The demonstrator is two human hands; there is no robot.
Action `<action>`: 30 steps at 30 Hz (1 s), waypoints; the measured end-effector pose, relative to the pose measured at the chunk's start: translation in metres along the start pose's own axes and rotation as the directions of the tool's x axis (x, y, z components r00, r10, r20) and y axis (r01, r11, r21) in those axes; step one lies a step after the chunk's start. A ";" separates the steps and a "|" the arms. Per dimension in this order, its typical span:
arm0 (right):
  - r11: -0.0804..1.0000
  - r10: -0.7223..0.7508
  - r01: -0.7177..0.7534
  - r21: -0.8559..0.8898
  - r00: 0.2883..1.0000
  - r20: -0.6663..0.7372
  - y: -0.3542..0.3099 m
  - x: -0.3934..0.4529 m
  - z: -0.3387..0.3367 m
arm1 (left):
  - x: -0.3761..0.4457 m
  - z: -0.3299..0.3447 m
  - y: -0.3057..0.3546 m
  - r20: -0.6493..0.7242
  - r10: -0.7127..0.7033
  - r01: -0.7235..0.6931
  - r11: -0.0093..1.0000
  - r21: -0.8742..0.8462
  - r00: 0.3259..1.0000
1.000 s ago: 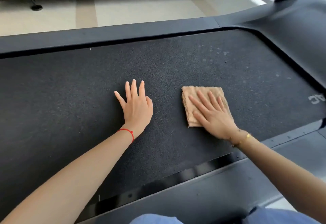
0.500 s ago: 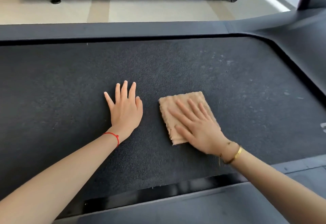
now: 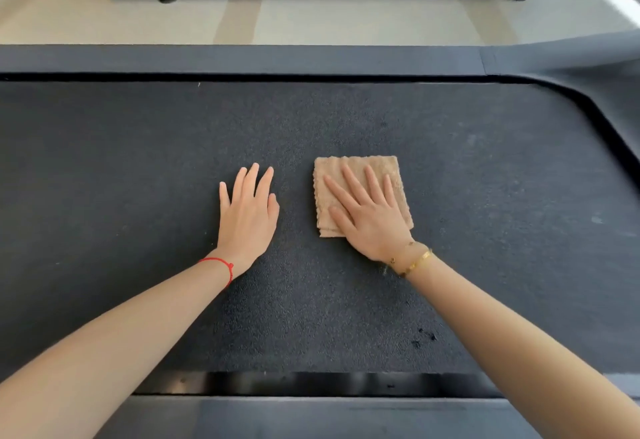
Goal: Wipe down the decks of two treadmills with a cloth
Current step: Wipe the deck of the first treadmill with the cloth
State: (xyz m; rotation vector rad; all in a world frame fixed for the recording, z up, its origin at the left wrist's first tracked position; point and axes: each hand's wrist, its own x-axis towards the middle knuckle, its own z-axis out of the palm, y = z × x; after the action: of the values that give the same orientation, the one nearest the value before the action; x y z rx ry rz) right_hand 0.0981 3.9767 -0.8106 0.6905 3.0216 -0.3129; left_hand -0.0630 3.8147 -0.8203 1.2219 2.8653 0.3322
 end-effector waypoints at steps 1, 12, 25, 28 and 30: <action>1.000 -0.005 0.005 0.015 1.000 0.002 0.005 -0.007 -0.001 | 0.000 0.000 0.001 0.010 -0.009 0.009 1.000 -0.008 1.000; 0.939 0.342 -0.343 0.027 0.939 0.032 0.074 0.098 -0.027 | -0.001 0.006 0.007 -0.009 -0.049 0.048 0.999 -0.012 0.999; 1.000 -0.020 0.020 0.000 0.999 -0.026 0.009 0.073 0.004 | -0.002 0.010 0.005 -0.009 -0.021 0.022 0.999 0.043 1.000; 0.995 0.102 -0.101 0.010 0.994 -0.032 0.046 0.078 -0.006 | -0.003 0.010 0.006 0.000 -0.021 0.021 0.998 0.063 1.000; 0.980 0.198 -0.198 0.012 0.980 -0.019 0.067 0.098 -0.013 | -0.003 0.011 0.006 0.004 -0.015 0.014 0.997 0.082 1.000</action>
State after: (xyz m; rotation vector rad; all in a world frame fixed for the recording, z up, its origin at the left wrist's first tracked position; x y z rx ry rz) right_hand 0.0387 4.0808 -0.8174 0.9917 2.9383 -0.3156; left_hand -0.0557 3.8181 -0.8297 1.2118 2.9093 0.2127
